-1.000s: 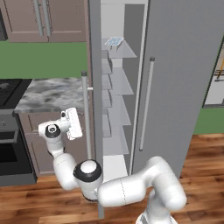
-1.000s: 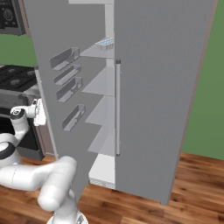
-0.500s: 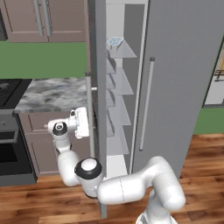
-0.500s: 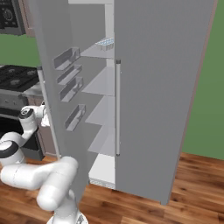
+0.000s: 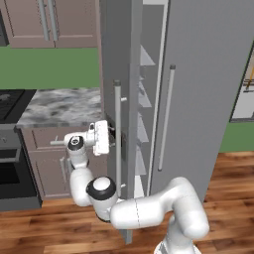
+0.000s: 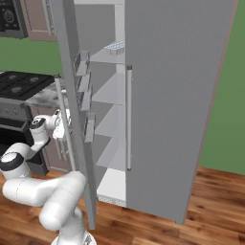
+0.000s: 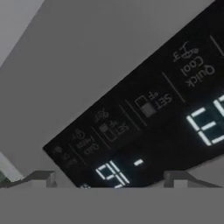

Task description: The ice cube tray has been filled with water. Take the tray and place it in the freezer to make ice. Close the freezer door after placing the tray.

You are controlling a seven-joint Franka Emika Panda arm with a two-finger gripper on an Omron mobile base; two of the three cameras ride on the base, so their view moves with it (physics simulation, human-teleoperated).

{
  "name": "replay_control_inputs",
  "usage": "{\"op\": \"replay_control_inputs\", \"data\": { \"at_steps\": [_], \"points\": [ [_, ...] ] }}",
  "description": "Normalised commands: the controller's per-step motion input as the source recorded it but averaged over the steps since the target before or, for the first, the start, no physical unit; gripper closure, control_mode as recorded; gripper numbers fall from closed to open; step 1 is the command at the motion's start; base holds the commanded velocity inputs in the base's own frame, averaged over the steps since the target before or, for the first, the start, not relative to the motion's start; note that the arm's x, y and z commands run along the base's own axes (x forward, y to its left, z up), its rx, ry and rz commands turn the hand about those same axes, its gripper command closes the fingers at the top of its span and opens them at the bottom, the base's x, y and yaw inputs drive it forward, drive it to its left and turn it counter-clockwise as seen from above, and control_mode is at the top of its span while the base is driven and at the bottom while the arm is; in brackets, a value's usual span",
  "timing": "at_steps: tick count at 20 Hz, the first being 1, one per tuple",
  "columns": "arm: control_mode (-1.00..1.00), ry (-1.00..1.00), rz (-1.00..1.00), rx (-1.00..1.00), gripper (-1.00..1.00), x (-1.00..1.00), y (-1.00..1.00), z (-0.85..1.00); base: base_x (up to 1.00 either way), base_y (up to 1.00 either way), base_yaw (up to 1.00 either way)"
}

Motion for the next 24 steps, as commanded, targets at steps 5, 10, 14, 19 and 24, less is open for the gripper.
{"op": "replay_control_inputs", "data": {
  "at_steps": [5,10,14,19,24],
  "points": [
    [-1.00,0.01,-0.05,0.00,-1.00,0.09,-0.66,0.00,0.00,0.00,0.00],
    [-1.00,0.04,0.00,0.00,-1.00,0.19,-0.67,0.00,0.00,0.00,0.00],
    [-1.00,0.06,0.00,0.00,-1.00,0.32,-0.63,0.00,0.00,0.00,0.00],
    [-1.00,0.11,0.01,0.00,-1.00,0.44,-0.57,0.00,0.00,0.00,0.00],
    [-1.00,0.15,0.09,0.00,-1.00,0.52,-0.53,0.00,0.00,0.00,0.00]
  ]
}}
